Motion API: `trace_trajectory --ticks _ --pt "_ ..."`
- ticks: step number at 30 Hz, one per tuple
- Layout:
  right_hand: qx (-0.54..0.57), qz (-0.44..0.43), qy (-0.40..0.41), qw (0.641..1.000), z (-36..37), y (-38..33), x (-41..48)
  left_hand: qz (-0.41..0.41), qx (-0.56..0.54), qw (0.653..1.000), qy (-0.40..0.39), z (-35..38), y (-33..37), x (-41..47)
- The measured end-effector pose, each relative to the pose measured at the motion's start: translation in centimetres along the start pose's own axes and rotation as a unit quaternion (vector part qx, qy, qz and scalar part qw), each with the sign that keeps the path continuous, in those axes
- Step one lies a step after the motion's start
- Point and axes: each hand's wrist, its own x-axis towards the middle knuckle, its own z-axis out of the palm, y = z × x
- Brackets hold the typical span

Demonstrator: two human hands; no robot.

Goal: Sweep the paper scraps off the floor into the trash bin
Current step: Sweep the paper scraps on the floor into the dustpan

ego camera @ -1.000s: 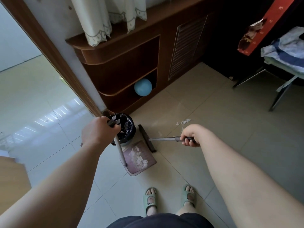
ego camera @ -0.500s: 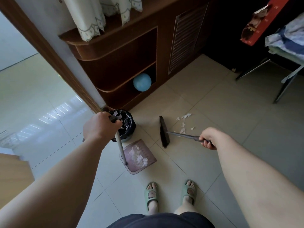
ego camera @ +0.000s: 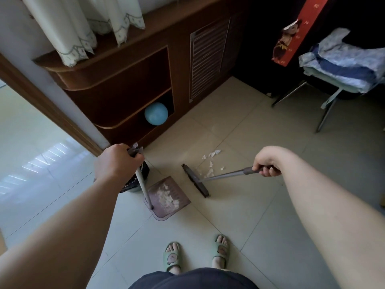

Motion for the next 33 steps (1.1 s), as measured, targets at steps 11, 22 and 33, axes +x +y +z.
trace_trajectory --ticks 11,22,33 --pt "-0.112 0.013 0.083 0.990 -3.4 3.6 4.1 -0.027 -0.019 0.999 -0.008 2.7 6.4 -2.2" --pt "-0.119 -0.058 0.224 0.966 -7.7 6.3 2.2 -0.048 -0.068 0.996 -0.032 6.2 11.5 -5.3" --pt "-0.174 -0.091 0.351 0.915 -5.6 8.6 5.8 -0.050 -0.144 0.986 -0.072 10.3 16.1 -6.5"
